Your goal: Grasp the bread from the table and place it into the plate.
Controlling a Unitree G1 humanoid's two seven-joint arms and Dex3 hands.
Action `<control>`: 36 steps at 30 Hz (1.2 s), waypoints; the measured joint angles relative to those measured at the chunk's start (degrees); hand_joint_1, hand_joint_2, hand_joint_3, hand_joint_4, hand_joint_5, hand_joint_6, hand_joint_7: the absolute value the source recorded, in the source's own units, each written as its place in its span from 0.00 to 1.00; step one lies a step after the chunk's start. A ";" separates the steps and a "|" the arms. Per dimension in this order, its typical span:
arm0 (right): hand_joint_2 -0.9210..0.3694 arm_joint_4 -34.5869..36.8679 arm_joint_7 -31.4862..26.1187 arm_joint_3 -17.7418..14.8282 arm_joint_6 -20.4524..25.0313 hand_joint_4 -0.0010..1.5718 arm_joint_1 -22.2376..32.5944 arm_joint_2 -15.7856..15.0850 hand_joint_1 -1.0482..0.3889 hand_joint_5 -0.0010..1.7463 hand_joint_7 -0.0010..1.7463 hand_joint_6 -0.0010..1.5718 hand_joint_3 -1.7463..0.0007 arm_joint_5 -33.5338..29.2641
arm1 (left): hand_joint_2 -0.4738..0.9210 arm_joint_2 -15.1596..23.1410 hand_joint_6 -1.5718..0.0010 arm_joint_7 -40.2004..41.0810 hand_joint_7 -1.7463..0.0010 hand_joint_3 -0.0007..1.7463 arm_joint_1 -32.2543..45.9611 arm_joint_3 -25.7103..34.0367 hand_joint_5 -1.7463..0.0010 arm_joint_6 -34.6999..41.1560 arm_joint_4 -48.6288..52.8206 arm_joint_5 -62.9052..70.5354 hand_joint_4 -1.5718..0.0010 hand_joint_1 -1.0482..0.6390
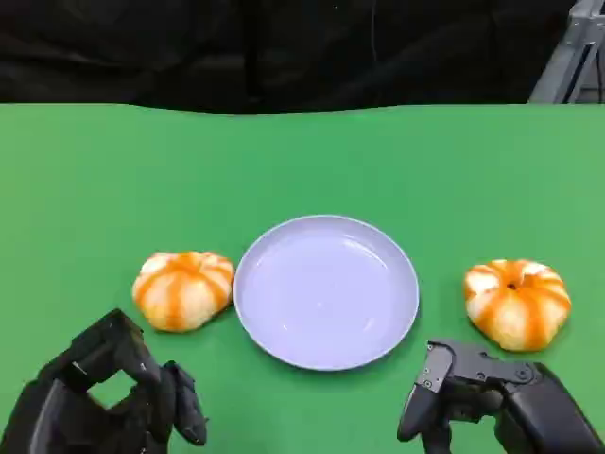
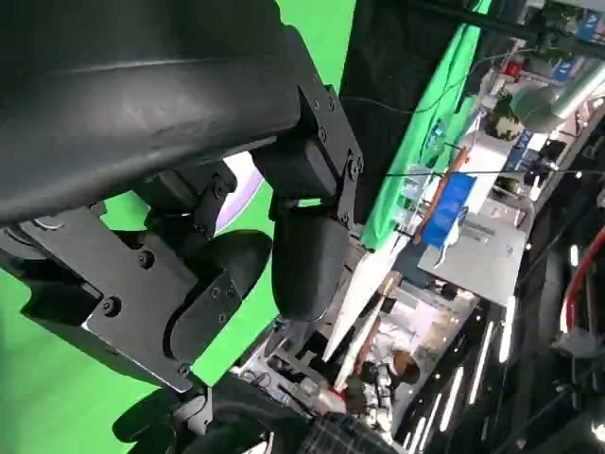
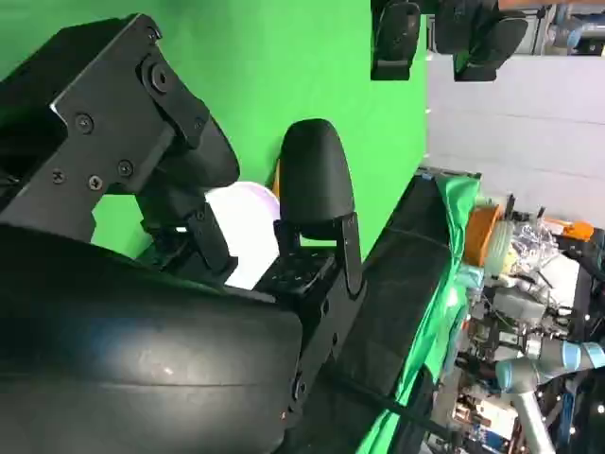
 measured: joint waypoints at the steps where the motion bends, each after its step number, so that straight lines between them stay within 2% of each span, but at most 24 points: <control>1: 0.52 0.00 0.00 0.00 0.00 0.57 0.00 0.00 0.80 0.96 0.83 0.49 0.12 0.00 | 0.62 0.00 0.45 0.00 0.08 0.83 0.00 0.00 0.00 0.00 0.00 0.00 0.40 0.59; 16: 0.52 0.00 0.01 -0.03 0.01 0.57 -0.02 0.00 0.80 0.96 0.82 0.49 0.12 0.01 | 0.62 -0.04 0.45 0.01 0.08 0.83 -0.02 -0.02 0.00 0.00 -0.01 0.12 0.39 0.60; 22: 0.52 -0.15 -0.01 0.16 0.01 0.57 0.00 0.00 0.79 0.96 0.83 0.49 0.12 -0.13 | 0.65 0.11 0.53 0.04 0.09 0.78 -0.02 0.00 0.01 -0.01 -0.36 1.56 0.47 0.58; 23: 0.52 -0.22 -0.02 0.25 0.01 0.57 0.00 0.00 0.78 0.96 0.83 0.49 0.12 -0.21 | 0.65 0.12 0.54 0.04 0.23 0.73 -0.02 0.01 0.13 -0.01 -0.49 1.90 0.50 0.55; 24: 0.52 -0.29 -0.03 0.33 0.02 0.57 0.00 0.00 0.78 0.96 0.83 0.49 0.12 -0.30 | 0.66 0.08 0.53 0.32 0.29 0.70 -0.01 0.02 0.18 -0.01 -0.69 2.21 0.51 0.54; 26: 0.52 -0.55 -0.04 0.49 0.08 0.57 0.06 0.01 0.78 0.96 0.83 0.49 0.12 -0.37 | 0.67 -0.25 0.53 1.58 0.34 0.68 -0.01 0.21 0.22 0.00 -1.21 2.26 0.51 0.54; 29: 0.52 -0.99 -0.05 0.68 0.19 0.57 0.17 0.02 0.78 0.96 0.83 0.48 0.12 -0.38 | 0.67 -0.41 0.52 2.58 0.36 0.67 -0.01 0.58 0.22 0.00 -1.35 2.26 0.51 0.54; 30: 0.52 -1.07 -0.05 0.71 0.23 0.57 0.18 0.02 0.78 0.96 0.83 0.48 0.12 -0.38 | 0.70 -0.42 0.53 2.64 0.43 0.62 -0.01 0.58 0.28 0.00 -1.36 2.26 0.51 0.53; 32: 0.52 -1.18 -0.13 0.84 0.29 0.57 0.18 0.06 0.78 0.95 0.83 0.48 0.12 -0.39 | 0.72 -0.42 0.53 3.37 0.48 0.57 -0.08 0.63 0.33 0.16 -1.57 2.25 0.50 0.52; 33: 0.51 -1.19 -0.17 0.91 0.31 0.57 0.18 0.10 0.78 0.95 0.83 0.49 0.12 -0.40 | 0.74 -0.42 0.57 3.59 0.53 0.52 -0.19 0.71 0.37 0.29 -1.77 2.24 0.55 0.49; 34: 0.51 -1.20 -0.22 0.99 0.34 0.57 0.18 0.14 0.78 0.95 0.83 0.49 0.12 -0.40 | 0.85 -0.42 0.64 3.60 0.66 0.32 -0.31 0.76 0.46 0.34 -1.95 2.24 0.63 0.42; 35: 0.51 -1.25 -0.34 1.08 0.47 0.57 0.22 0.22 0.78 0.95 0.83 0.49 0.12 -0.41 | 0.92 0.02 0.66 3.97 0.76 0.20 -0.85 0.46 0.53 0.48 -2.21 4.05 0.67 0.38; 36: 0.51 -1.29 -0.46 1.18 0.72 0.57 0.14 0.34 0.78 0.95 0.83 0.49 0.12 -0.41 | 0.97 1.28 0.68 4.76 0.82 0.12 -2.02 0.00 0.57 0.81 -2.46 7.65 0.70 0.35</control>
